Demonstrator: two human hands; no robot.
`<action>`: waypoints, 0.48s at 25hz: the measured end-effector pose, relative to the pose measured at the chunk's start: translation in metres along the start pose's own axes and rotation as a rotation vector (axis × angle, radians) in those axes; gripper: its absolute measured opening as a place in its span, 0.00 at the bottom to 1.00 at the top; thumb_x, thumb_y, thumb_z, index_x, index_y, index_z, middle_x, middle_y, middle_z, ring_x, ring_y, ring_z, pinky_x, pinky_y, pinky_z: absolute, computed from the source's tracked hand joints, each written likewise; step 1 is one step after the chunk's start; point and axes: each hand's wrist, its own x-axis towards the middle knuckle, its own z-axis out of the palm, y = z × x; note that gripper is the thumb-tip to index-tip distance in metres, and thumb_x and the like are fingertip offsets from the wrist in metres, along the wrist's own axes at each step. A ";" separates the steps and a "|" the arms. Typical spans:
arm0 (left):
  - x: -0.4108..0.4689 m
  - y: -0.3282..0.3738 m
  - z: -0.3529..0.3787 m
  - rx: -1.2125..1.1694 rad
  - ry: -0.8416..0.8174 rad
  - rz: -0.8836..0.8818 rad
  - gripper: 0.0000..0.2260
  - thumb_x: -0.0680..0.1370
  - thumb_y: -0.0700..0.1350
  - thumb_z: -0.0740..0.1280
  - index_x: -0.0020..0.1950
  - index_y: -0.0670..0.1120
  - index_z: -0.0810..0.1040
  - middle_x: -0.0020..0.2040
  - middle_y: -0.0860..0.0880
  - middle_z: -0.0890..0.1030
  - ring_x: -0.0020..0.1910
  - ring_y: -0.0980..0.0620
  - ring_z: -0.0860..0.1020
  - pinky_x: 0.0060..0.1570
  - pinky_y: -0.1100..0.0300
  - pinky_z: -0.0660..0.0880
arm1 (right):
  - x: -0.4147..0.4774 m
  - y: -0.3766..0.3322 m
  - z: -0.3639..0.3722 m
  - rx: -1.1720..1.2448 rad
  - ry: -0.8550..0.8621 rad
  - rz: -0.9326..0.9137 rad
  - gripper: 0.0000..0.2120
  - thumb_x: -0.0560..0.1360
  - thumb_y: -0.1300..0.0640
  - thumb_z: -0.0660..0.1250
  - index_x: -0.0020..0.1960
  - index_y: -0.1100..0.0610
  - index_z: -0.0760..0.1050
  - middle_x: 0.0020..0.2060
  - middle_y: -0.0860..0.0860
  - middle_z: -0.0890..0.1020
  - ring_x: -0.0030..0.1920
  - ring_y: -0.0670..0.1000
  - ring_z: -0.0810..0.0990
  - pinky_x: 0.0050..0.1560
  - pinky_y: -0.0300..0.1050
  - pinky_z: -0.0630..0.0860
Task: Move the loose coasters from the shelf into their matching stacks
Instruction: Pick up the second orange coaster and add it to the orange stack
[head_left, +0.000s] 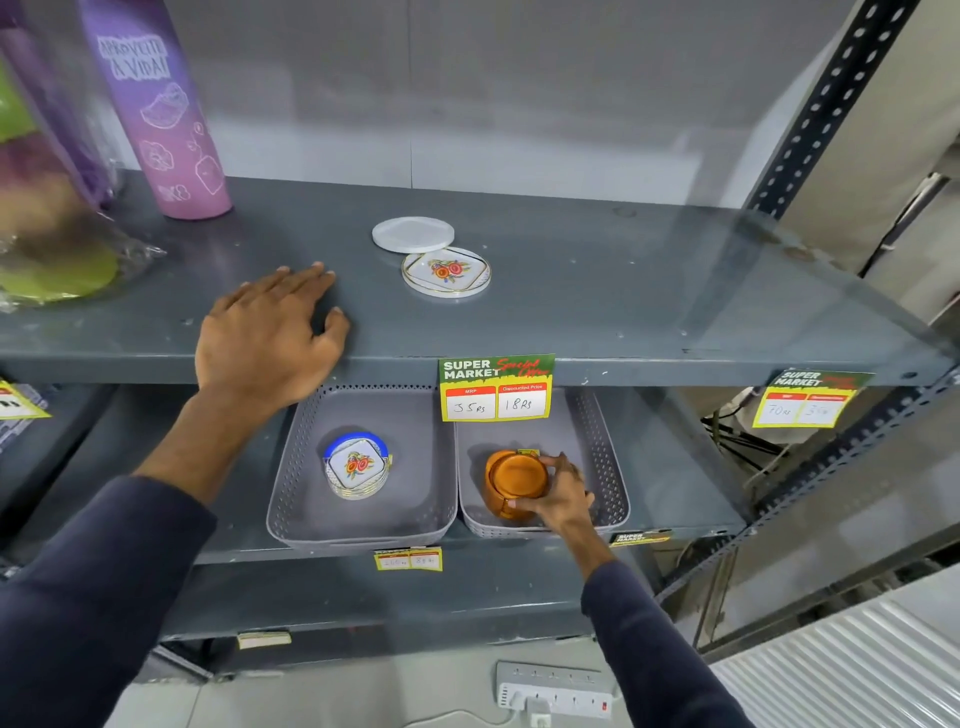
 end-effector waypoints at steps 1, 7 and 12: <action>0.000 0.000 0.000 0.003 -0.002 -0.001 0.26 0.75 0.56 0.54 0.71 0.52 0.73 0.74 0.53 0.72 0.73 0.48 0.70 0.71 0.46 0.65 | -0.001 -0.001 0.000 -0.026 0.004 -0.005 0.42 0.61 0.53 0.87 0.70 0.52 0.72 0.69 0.53 0.77 0.73 0.57 0.72 0.72 0.52 0.66; 0.000 -0.002 0.001 0.017 -0.022 0.004 0.27 0.75 0.57 0.52 0.72 0.52 0.72 0.74 0.53 0.72 0.74 0.48 0.69 0.72 0.46 0.64 | -0.013 -0.011 -0.004 -0.123 0.010 -0.046 0.39 0.64 0.51 0.85 0.71 0.51 0.73 0.69 0.52 0.77 0.72 0.58 0.73 0.74 0.58 0.67; -0.002 0.001 0.001 0.017 -0.061 0.006 0.28 0.75 0.56 0.52 0.73 0.51 0.70 0.75 0.53 0.70 0.75 0.48 0.67 0.73 0.47 0.62 | -0.074 -0.020 -0.025 0.254 0.510 -0.600 0.16 0.71 0.57 0.80 0.55 0.51 0.78 0.52 0.51 0.77 0.52 0.45 0.79 0.53 0.46 0.78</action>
